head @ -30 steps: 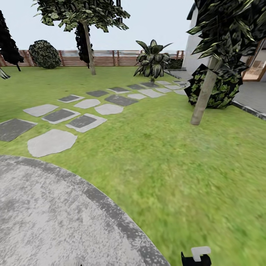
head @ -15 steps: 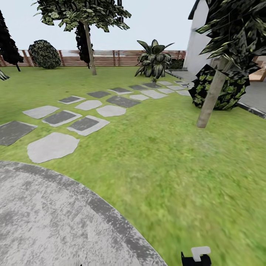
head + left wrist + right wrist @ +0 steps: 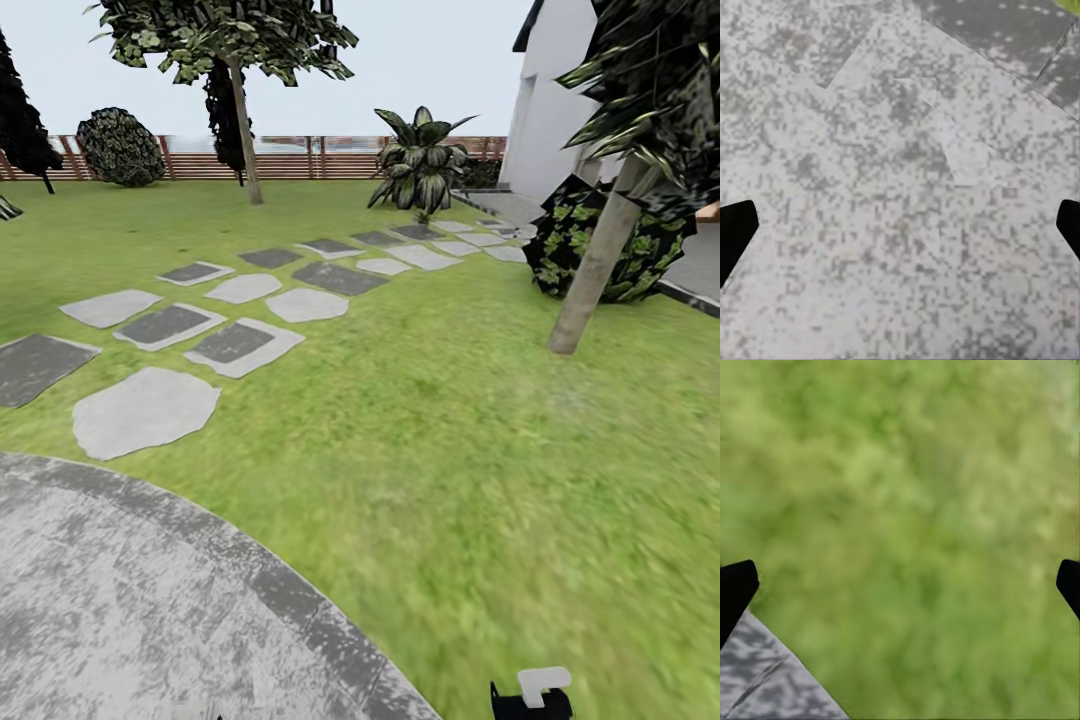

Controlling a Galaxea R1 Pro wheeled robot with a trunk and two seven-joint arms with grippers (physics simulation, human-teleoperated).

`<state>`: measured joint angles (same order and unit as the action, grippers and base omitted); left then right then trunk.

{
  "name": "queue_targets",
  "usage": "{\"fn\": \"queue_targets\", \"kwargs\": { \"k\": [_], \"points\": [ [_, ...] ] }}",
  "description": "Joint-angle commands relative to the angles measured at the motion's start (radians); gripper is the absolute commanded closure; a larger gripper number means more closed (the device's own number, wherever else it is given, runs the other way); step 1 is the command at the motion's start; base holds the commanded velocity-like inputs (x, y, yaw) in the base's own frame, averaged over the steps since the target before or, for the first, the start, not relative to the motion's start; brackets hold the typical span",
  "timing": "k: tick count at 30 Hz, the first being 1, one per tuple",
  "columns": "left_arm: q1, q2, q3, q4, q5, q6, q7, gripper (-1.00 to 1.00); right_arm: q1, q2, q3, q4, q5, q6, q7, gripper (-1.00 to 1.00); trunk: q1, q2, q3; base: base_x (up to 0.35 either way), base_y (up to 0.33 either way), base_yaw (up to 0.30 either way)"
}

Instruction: Pick up the pesticide atomizer in the garden and spray insectifuge to fully cover both potted plants in the garden.

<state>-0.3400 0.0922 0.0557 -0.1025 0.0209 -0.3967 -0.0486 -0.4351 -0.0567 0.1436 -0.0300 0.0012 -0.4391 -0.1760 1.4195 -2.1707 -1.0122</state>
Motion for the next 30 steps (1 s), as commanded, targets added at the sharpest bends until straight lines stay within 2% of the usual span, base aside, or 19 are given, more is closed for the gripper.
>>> {"fn": "queue_targets", "kwargs": {
  "k": [1, 30],
  "points": [
    [-0.001, 0.0, 0.005, 0.001, 0.002, -0.003, -0.005, -1.0, -0.001, 0.0, 0.008, 0.001, 0.0, -0.001, -0.007, -1.0, 0.0, 0.0, -0.001, 0.279, 0.204, 0.0],
    [-0.001, 0.0, 0.004, 0.001, 0.002, -0.004, -0.005, -1.0, -0.001, 0.0, 0.008, 0.001, -0.001, -0.002, -0.008, -1.0, 0.0, 0.0, 0.0, 0.279, 0.204, 0.006]
  ]
}}
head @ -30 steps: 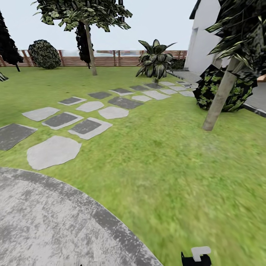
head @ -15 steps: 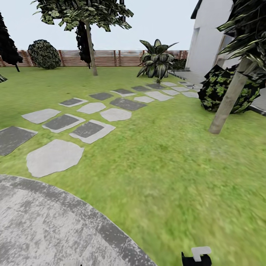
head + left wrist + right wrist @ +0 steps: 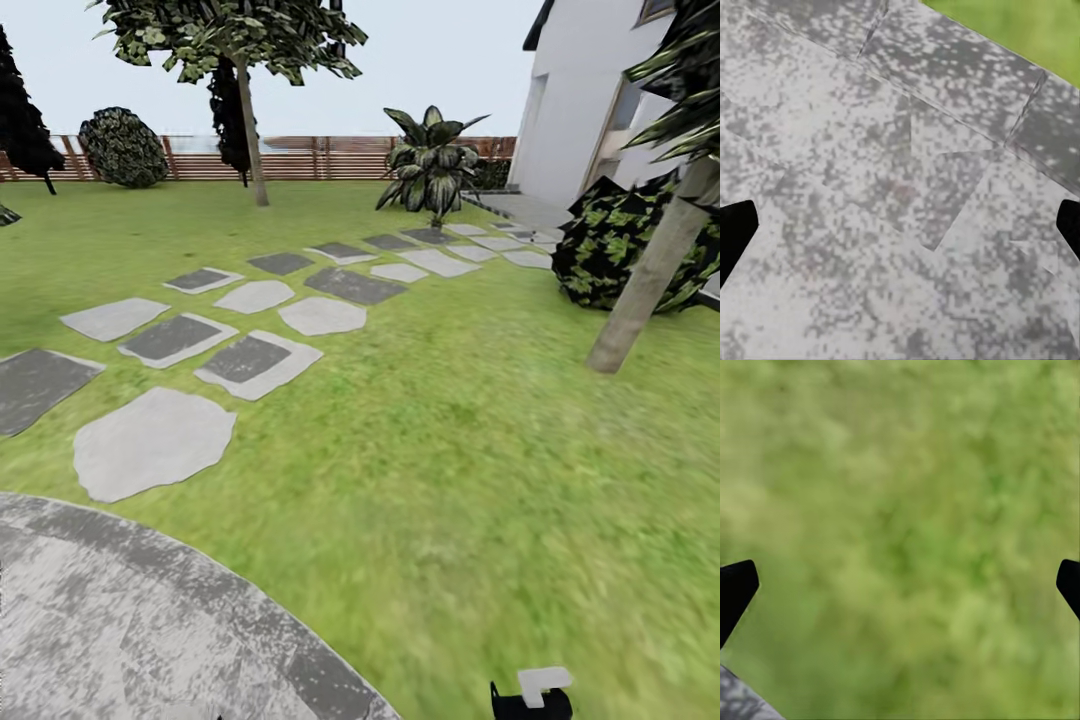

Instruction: Pick up the pesticide atomizer in the garden and spray insectifuge to fully cover both potted plants in the garden.

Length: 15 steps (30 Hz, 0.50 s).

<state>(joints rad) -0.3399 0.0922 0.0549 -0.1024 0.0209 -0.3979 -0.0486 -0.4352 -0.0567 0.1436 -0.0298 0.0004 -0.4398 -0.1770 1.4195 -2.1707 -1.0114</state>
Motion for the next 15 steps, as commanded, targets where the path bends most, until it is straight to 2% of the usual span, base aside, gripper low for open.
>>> {"fn": "queue_targets", "kwargs": {
  "k": [1, 6, 15],
  "points": [
    [-0.001, 0.0, 0.005, 0.001, 0.002, -0.002, -0.005, -1.0, 0.0, 0.0, 0.008, 0.001, 0.0, -0.002, -0.007, -1.0, 0.0, 0.0, 0.0, 0.279, 0.204, 0.15],
    [-0.001, 0.0, 0.006, 0.001, 0.002, -0.002, -0.005, -1.0, 0.0, 0.0, 0.008, 0.001, 0.0, -0.001, -0.007, -1.0, 0.0, 0.0, 0.005, 0.279, 0.204, 0.152],
    [-0.001, 0.0, 0.006, 0.001, 0.002, -0.002, -0.005, -1.0, 0.0, 0.0, 0.008, 0.001, 0.0, -0.001, -0.007, -1.0, 0.0, 0.0, 0.014, 0.28, 0.204, 0.016]
  ]
}}
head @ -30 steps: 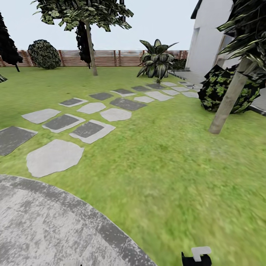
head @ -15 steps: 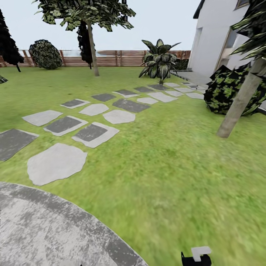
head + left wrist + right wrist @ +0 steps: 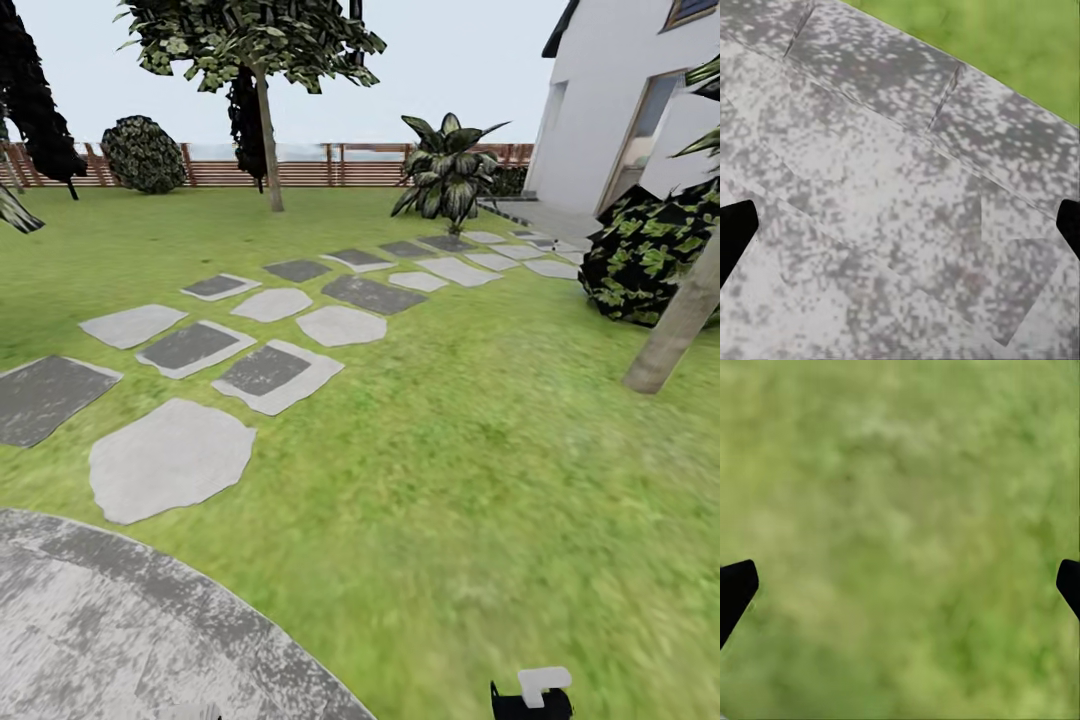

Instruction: Pick up the pesticide atomizer in the garden and spray insectifuge to fully cover both potted plants in the garden.

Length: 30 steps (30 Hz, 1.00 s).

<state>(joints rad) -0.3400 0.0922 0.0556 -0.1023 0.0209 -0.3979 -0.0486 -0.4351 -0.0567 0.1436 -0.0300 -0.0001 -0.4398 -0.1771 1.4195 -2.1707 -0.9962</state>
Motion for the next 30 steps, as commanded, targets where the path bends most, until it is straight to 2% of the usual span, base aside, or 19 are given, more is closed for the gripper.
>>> {"fn": "queue_targets", "kwargs": {
  "k": [1, 30],
  "points": [
    [-0.001, 0.0, 0.005, 0.001, 0.002, -0.002, -0.005, -1.0, -0.001, 0.0, 0.008, 0.001, 0.0, -0.002, -0.007, -1.0, 0.0, 0.0, -0.001, 0.283, 0.204, 0.001],
    [0.0, 0.0, 0.005, 0.001, 0.002, -0.002, -0.005, -1.0, -0.001, 0.0, 0.008, 0.001, 0.002, -0.001, -0.007, -1.0, 0.0, 0.0, 0.009, 0.286, 0.198, 0.0]
  ]
}}
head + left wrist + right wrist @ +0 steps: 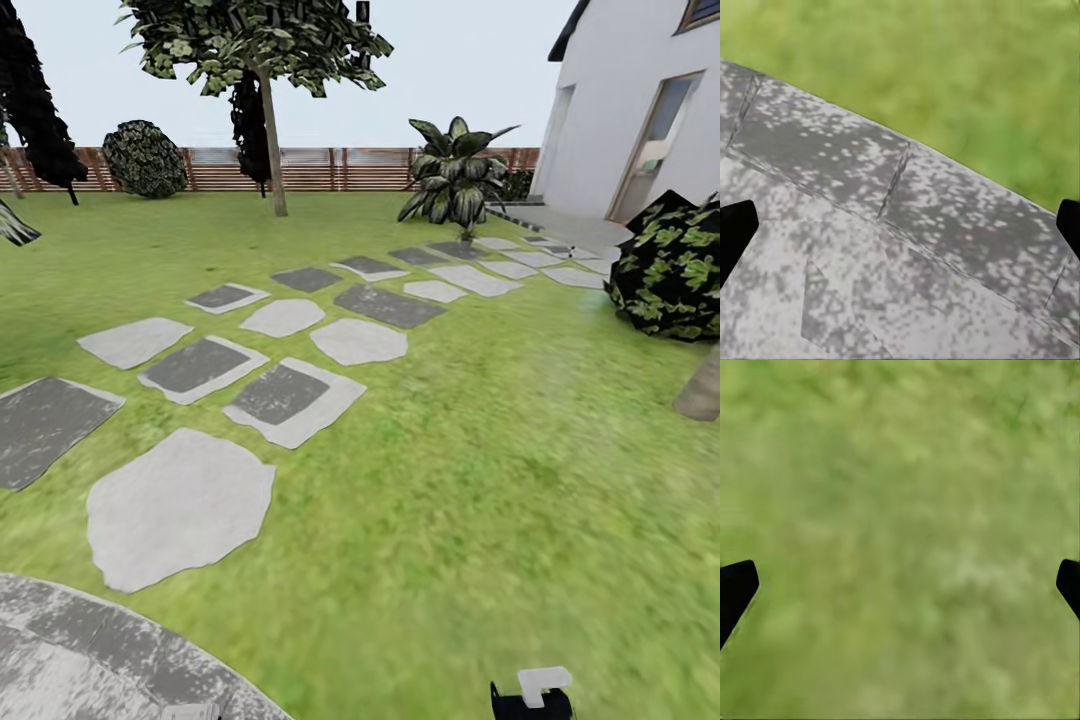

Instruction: Pick up the pesticide atomizer in the garden and spray insectifuge to fully cover both potted plants in the garden.

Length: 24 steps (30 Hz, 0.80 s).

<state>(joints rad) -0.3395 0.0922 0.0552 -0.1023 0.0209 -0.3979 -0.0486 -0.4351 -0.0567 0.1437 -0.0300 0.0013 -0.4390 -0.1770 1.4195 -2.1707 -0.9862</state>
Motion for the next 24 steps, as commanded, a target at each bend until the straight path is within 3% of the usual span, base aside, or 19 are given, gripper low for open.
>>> {"fn": "queue_targets", "kwargs": {
  "k": [1, 24],
  "points": [
    [-0.001, 0.0, 0.005, 0.001, 0.002, -0.002, -0.005, -1.0, -0.001, 0.0, 0.008, 0.001, 0.001, -0.001, -0.007, -1.0, 0.0, 0.0, -0.001, 0.287, 0.195, 0.0],
    [0.0, -0.002, 0.005, 0.001, 0.002, -0.002, -0.005, -1.0, -0.001, 0.0, 0.008, 0.001, 0.001, -0.002, -0.007, -1.0, 0.0, 0.0, -0.001, 0.286, 0.197, 0.0]
  ]
}}
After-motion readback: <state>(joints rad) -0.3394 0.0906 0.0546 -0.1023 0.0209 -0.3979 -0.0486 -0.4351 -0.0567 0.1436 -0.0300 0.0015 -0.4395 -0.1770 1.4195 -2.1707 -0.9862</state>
